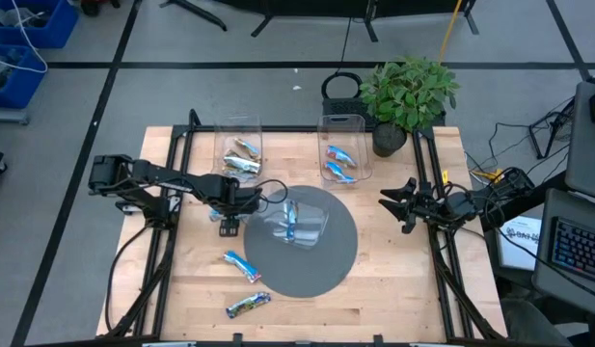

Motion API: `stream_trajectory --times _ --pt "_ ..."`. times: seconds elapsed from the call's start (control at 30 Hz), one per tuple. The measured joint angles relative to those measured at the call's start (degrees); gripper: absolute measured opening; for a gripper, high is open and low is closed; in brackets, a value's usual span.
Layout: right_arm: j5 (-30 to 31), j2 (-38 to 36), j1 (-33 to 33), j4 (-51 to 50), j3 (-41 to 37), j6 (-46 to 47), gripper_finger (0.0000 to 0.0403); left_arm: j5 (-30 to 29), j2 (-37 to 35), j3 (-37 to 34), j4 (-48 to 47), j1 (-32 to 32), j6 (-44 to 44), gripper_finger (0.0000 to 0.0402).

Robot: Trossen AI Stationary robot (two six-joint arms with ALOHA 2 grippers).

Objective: Pick and place Granola Bars by type
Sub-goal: Put the blue granola bar into the bottom transparent bin

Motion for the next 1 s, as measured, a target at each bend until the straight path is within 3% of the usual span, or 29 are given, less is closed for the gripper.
stream_trajectory --times 0.2,0.3,0.47,0.67,1.0 --pt "0.0 0.0 0.0 0.0 0.0 0.0 0.0171 0.0 0.0 0.0 0.5 0.0 -0.3 0.0268" --pt "0.0 0.0 0.0 0.0 0.0 0.0 0.0171 0.1 0.0 0.0 0.5 0.0 -0.3 0.0245" --pt "0.0 0.0 0.0 0.0 0.0 0.0 0.0171 2.3 0.0 0.0 0.7 0.0 -0.1 0.0159" --pt "0.0 0.0 0.0 0.0 0.0 0.0 0.0171 2.8 0.0 0.0 0.7 0.0 -0.3 0.0022" --pt "0.0 0.0 0.0 0.0 0.0 0.0 0.0171 3.0 0.0 0.0 0.7 0.1 -1.6 0.0003"
